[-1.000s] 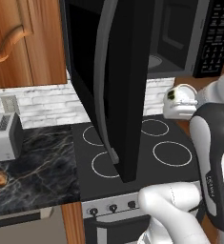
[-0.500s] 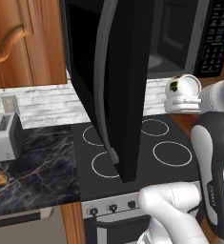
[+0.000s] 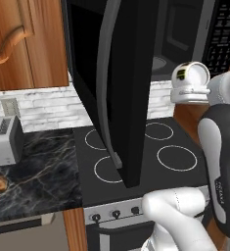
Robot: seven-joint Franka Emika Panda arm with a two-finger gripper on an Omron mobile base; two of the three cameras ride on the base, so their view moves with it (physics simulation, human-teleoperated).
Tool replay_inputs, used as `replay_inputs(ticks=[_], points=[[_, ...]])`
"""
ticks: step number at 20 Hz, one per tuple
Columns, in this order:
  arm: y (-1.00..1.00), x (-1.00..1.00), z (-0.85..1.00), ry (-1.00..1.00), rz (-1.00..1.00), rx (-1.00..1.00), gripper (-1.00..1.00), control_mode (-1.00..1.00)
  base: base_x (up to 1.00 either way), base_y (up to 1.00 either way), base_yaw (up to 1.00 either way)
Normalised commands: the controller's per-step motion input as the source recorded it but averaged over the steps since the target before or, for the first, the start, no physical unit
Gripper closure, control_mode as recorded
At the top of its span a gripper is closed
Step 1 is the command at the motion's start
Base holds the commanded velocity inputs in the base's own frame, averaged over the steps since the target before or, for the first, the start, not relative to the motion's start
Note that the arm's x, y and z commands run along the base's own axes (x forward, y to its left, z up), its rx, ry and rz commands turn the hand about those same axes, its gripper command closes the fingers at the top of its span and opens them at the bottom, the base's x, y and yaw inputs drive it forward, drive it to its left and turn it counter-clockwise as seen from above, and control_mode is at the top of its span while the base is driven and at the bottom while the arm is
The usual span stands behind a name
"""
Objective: Pick the mug from the counter and place it inside the microwave. Then close the microwave.
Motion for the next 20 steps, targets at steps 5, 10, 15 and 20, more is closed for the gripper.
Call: replay_inputs(ticks=[5, 10, 15, 20], points=[[0.0, 0.32, 0.06, 0.02, 0.0, 0.0, 1.0, -1.0, 0.0, 0.0, 0.0], [0.0, 0.36, 0.0, 0.04, 0.0, 0.0, 1.0, -1.0, 0.0, 0.0, 0.0], [0.0, 0.22, 0.01, 0.0, 0.0, 0.0, 1.0, -1.0, 0.0, 0.0, 0.0], [0.0, 0.27, -0.01, 0.01, 0.0, 0.0, 1.0, -1.0, 0.0, 0.0, 0.0]])
